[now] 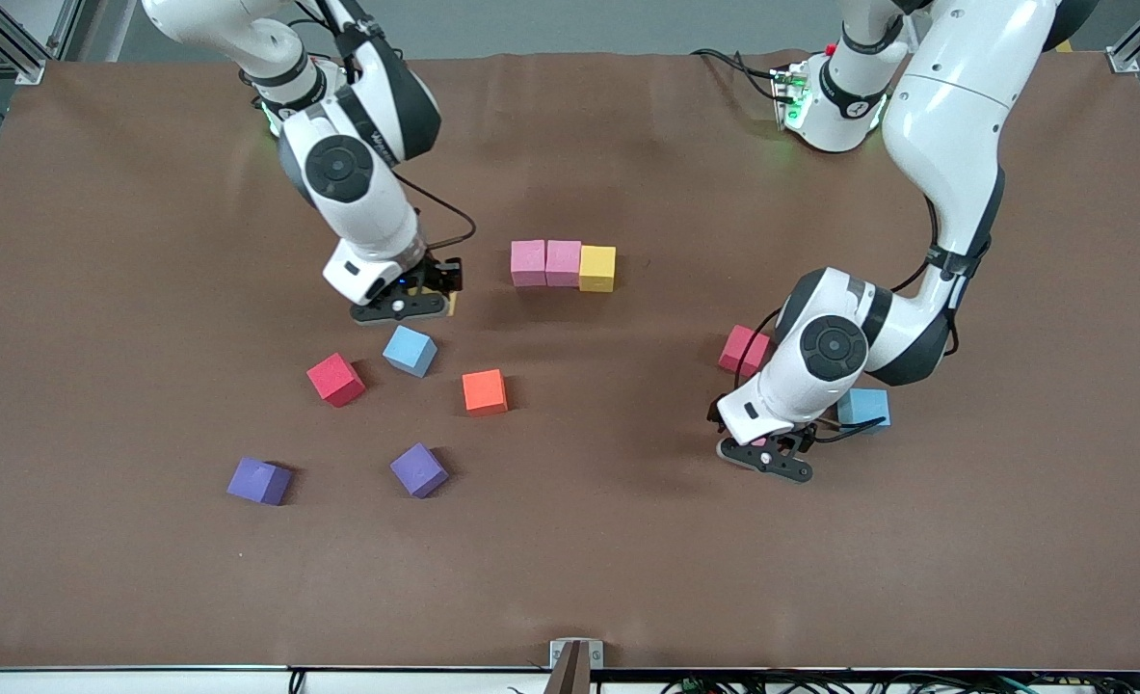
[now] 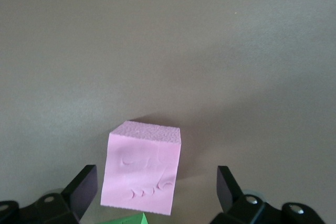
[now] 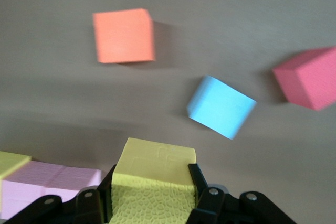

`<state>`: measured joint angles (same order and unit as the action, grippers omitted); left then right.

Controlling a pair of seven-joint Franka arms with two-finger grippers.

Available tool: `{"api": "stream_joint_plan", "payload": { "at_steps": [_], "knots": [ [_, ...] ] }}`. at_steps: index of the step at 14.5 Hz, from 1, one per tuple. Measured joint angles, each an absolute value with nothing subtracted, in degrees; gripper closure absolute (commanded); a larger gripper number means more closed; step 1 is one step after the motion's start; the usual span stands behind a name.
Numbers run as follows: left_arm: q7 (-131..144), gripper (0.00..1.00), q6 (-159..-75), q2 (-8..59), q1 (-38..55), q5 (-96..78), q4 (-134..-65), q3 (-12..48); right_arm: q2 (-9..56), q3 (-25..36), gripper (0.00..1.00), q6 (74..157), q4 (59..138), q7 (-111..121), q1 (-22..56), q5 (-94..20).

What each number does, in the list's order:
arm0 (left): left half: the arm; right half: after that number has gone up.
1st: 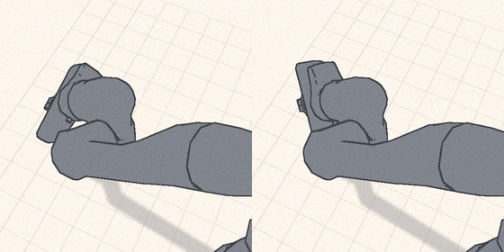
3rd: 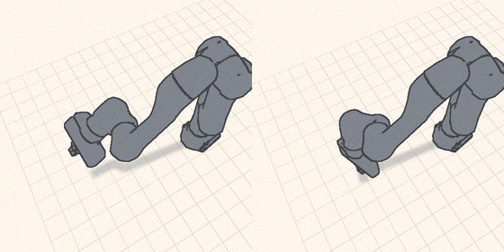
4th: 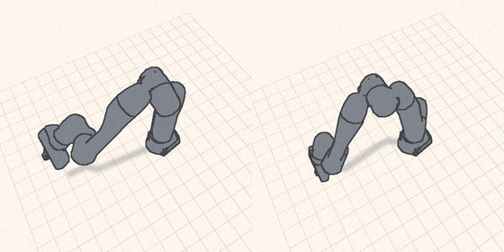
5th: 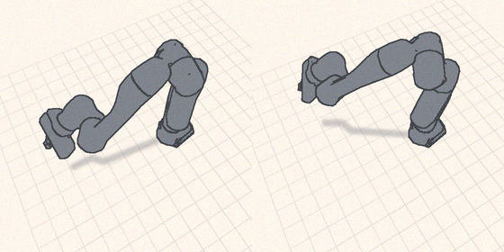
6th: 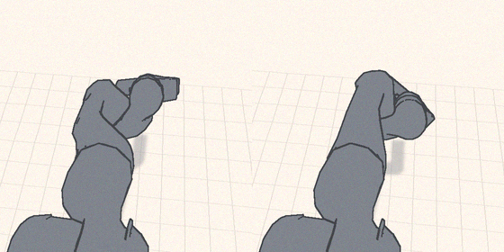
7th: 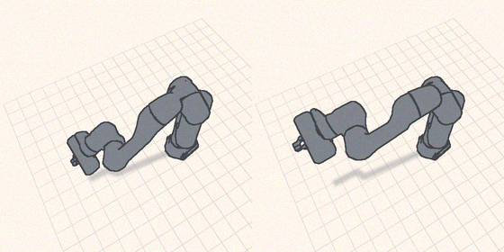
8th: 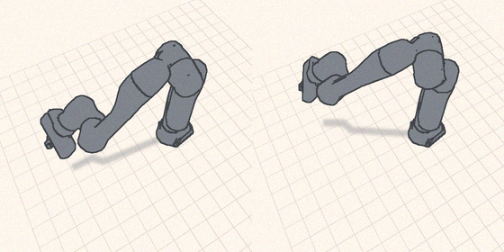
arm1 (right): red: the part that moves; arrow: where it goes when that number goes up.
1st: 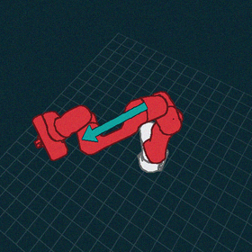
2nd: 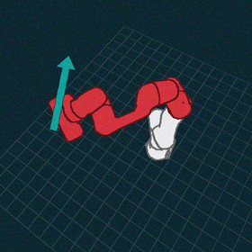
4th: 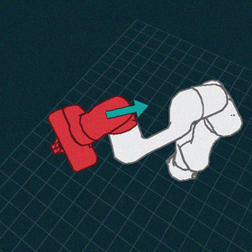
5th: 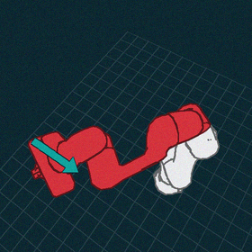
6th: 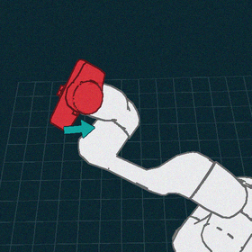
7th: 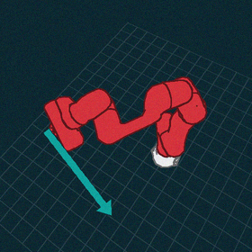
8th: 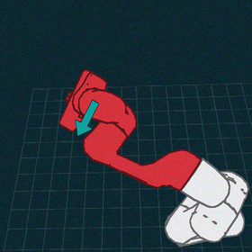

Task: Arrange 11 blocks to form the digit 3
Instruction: 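Carry yellow to the row with the right gripper while left grasps pink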

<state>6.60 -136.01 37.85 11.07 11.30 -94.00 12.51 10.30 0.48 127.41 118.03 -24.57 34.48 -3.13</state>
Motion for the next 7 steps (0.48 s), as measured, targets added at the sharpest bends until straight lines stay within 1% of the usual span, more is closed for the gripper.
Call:
{"api": "stream_joint_plan", "payload": {
  "at_steps": [4,7],
  "knots": [
    [4.93,0.00,-137.20,38.68,10.92,11.30,-93.97,12.45,19.00,0.42,0.96,127.56,109.60,-25.76,39.33,-3.32],
    [3.38,0.00,-137.35,39.03,10.74,11.30,-93.92,12.41,23.96,0.43,0.96,129.82,106.86,-26.31,41.27,-3.32]
  ]
}}
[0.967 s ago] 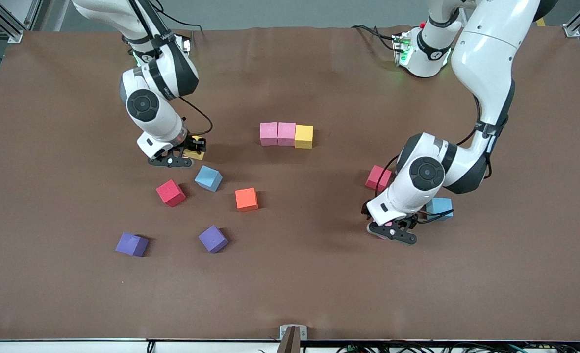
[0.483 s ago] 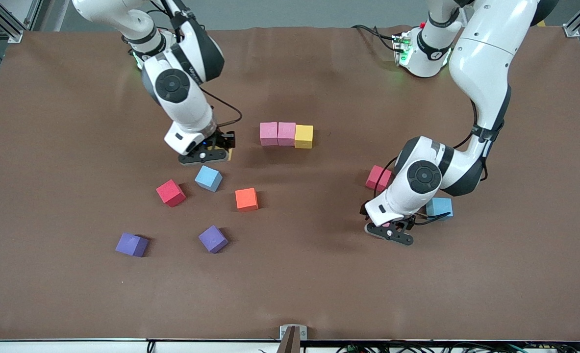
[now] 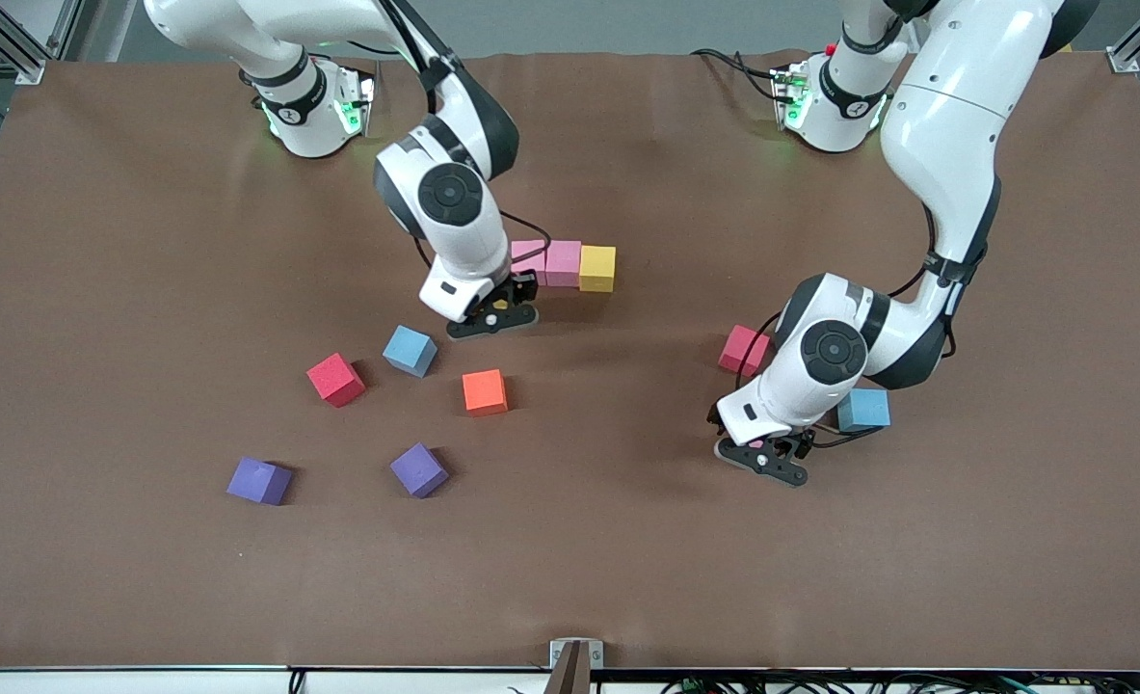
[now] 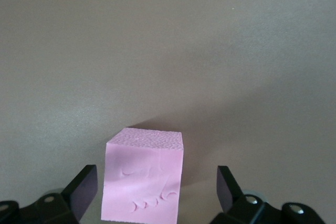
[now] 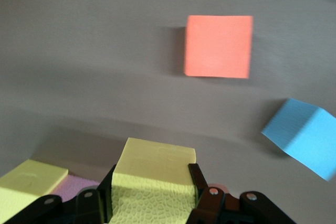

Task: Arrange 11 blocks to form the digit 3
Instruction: 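Carry yellow to the row with the right gripper while left grasps pink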

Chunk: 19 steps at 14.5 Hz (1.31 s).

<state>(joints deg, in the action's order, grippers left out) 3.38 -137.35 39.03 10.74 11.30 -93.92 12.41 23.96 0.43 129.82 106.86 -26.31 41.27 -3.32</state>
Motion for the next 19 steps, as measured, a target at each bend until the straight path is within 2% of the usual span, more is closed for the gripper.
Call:
{"api": "stream_joint_plan", "payload": {
  "at_steps": [6,19],
  "knots": [
    [2.33,0.00,-137.43,39.28,10.50,11.30,-93.91,12.40,29.18,0.44,0.96,134.13,106.37,-26.31,42.73,-3.30],
    [0.58,0.00,-137.43,40.62,9.49,11.30,-94.85,12.25,31.78,0.47,0.96,135.08,106.62,-26.91,44.71,-3.29]
  ]
}}
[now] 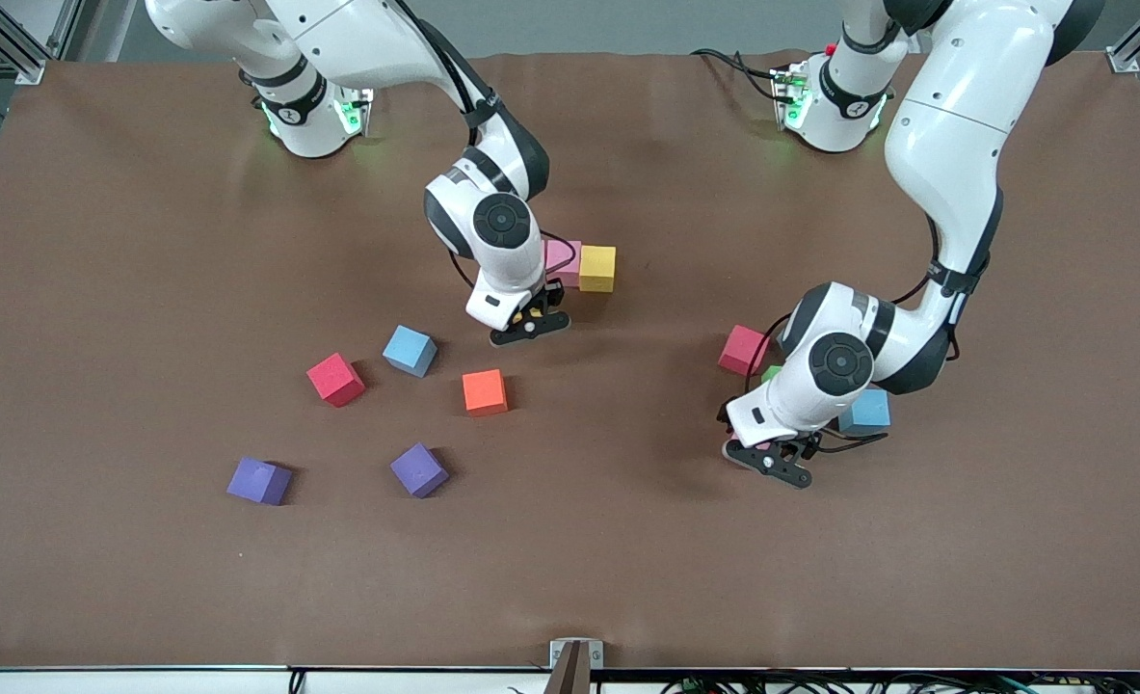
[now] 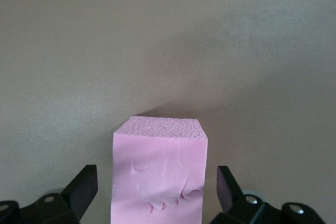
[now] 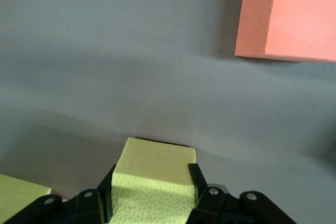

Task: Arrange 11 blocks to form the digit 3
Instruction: 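Carry yellow to the row with the right gripper while left grasps pink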

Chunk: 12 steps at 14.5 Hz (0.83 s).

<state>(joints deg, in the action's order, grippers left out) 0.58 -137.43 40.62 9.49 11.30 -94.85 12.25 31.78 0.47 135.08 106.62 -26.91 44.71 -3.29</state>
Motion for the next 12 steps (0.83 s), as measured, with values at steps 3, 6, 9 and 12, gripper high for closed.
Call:
{"api": "stream_joint_plan", "payload": {
  "at_steps": [3,6,9,12],
  "knots": [
    [0.49,0.00,-137.43,40.70,9.45,11.30,-95.35,12.25,31.82,0.49,0.96,135.09,106.99,-29.18,44.75,-3.29],
    [-0.06,0.00,-137.43,40.72,9.41,11.30,-95.48,12.25,31.81,0.49,0.96,135.19,107.45,-31.25,45.03,-3.29],
    [-0.09,0.00,-137.43,40.79,9.13,11.30,-95.79,12.24,31.81,0.49,0.96,135.19,107.45,-32.72,45.08,-3.29],
    [-0.13,0.00,-137.43,40.80,8.98,11.30,-95.96,12.24,31.81,0.49,0.96,135.20,107.47,-33.98,45.14,-3.29]
  ]
}}
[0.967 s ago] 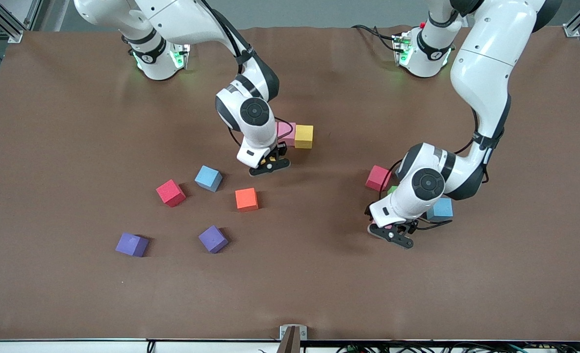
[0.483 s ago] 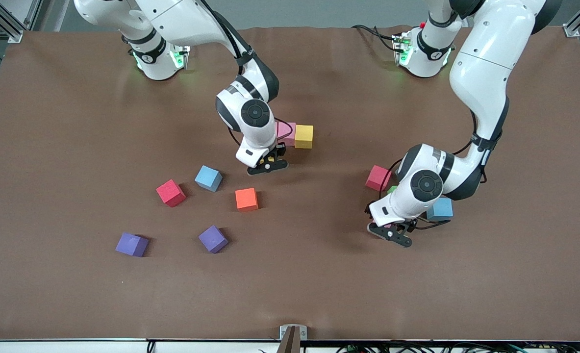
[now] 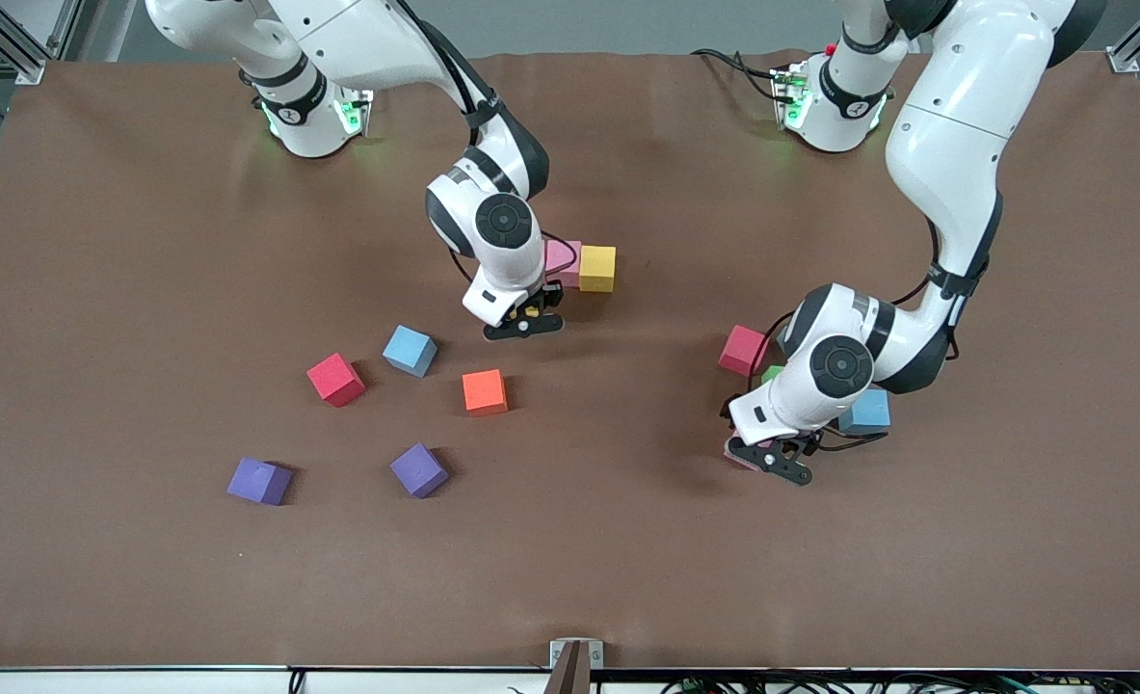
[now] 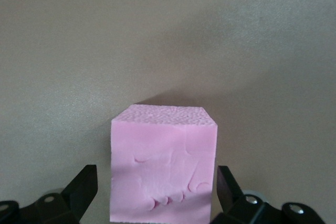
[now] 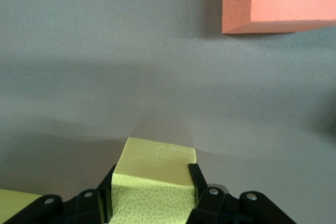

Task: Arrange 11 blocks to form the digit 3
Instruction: 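Carry yellow to the row with the right gripper while left grasps pink, then lower the yellow cube below the pink cube row with the right gripper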

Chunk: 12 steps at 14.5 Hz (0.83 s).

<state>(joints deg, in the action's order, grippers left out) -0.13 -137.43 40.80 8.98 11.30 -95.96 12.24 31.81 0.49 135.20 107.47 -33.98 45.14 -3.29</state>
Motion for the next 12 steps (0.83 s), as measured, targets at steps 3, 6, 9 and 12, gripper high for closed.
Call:
{"api": "stream_joint_plan", "payload": {
  "at_steps": [3,6,9,12],
  "knots": [
    [-0.14,0.00,-137.43,40.80,9.00,11.30,-95.98,12.26,31.80,0.50,0.96,135.23,107.53,-34.45,45.25,-3.28],
    [-0.15,0.00,-137.83,40.80,9.11,11.30,-95.98,12.32,31.75,0.50,0.96,135.26,107.62,-34.54,45.45,-3.27],
    [-0.15,0.00,-138.27,40.80,9.16,11.30,-95.98,12.34,31.53,0.54,0.96,135.98,108.21,-34.64,45.72,-3.26],
    [-0.15,0.00,-138.29,40.80,9.15,11.30,-95.98,12.34,30.70,0.61,0.96,137.88,109.87,-34.64,46.02,-3.24]
  ]
}}
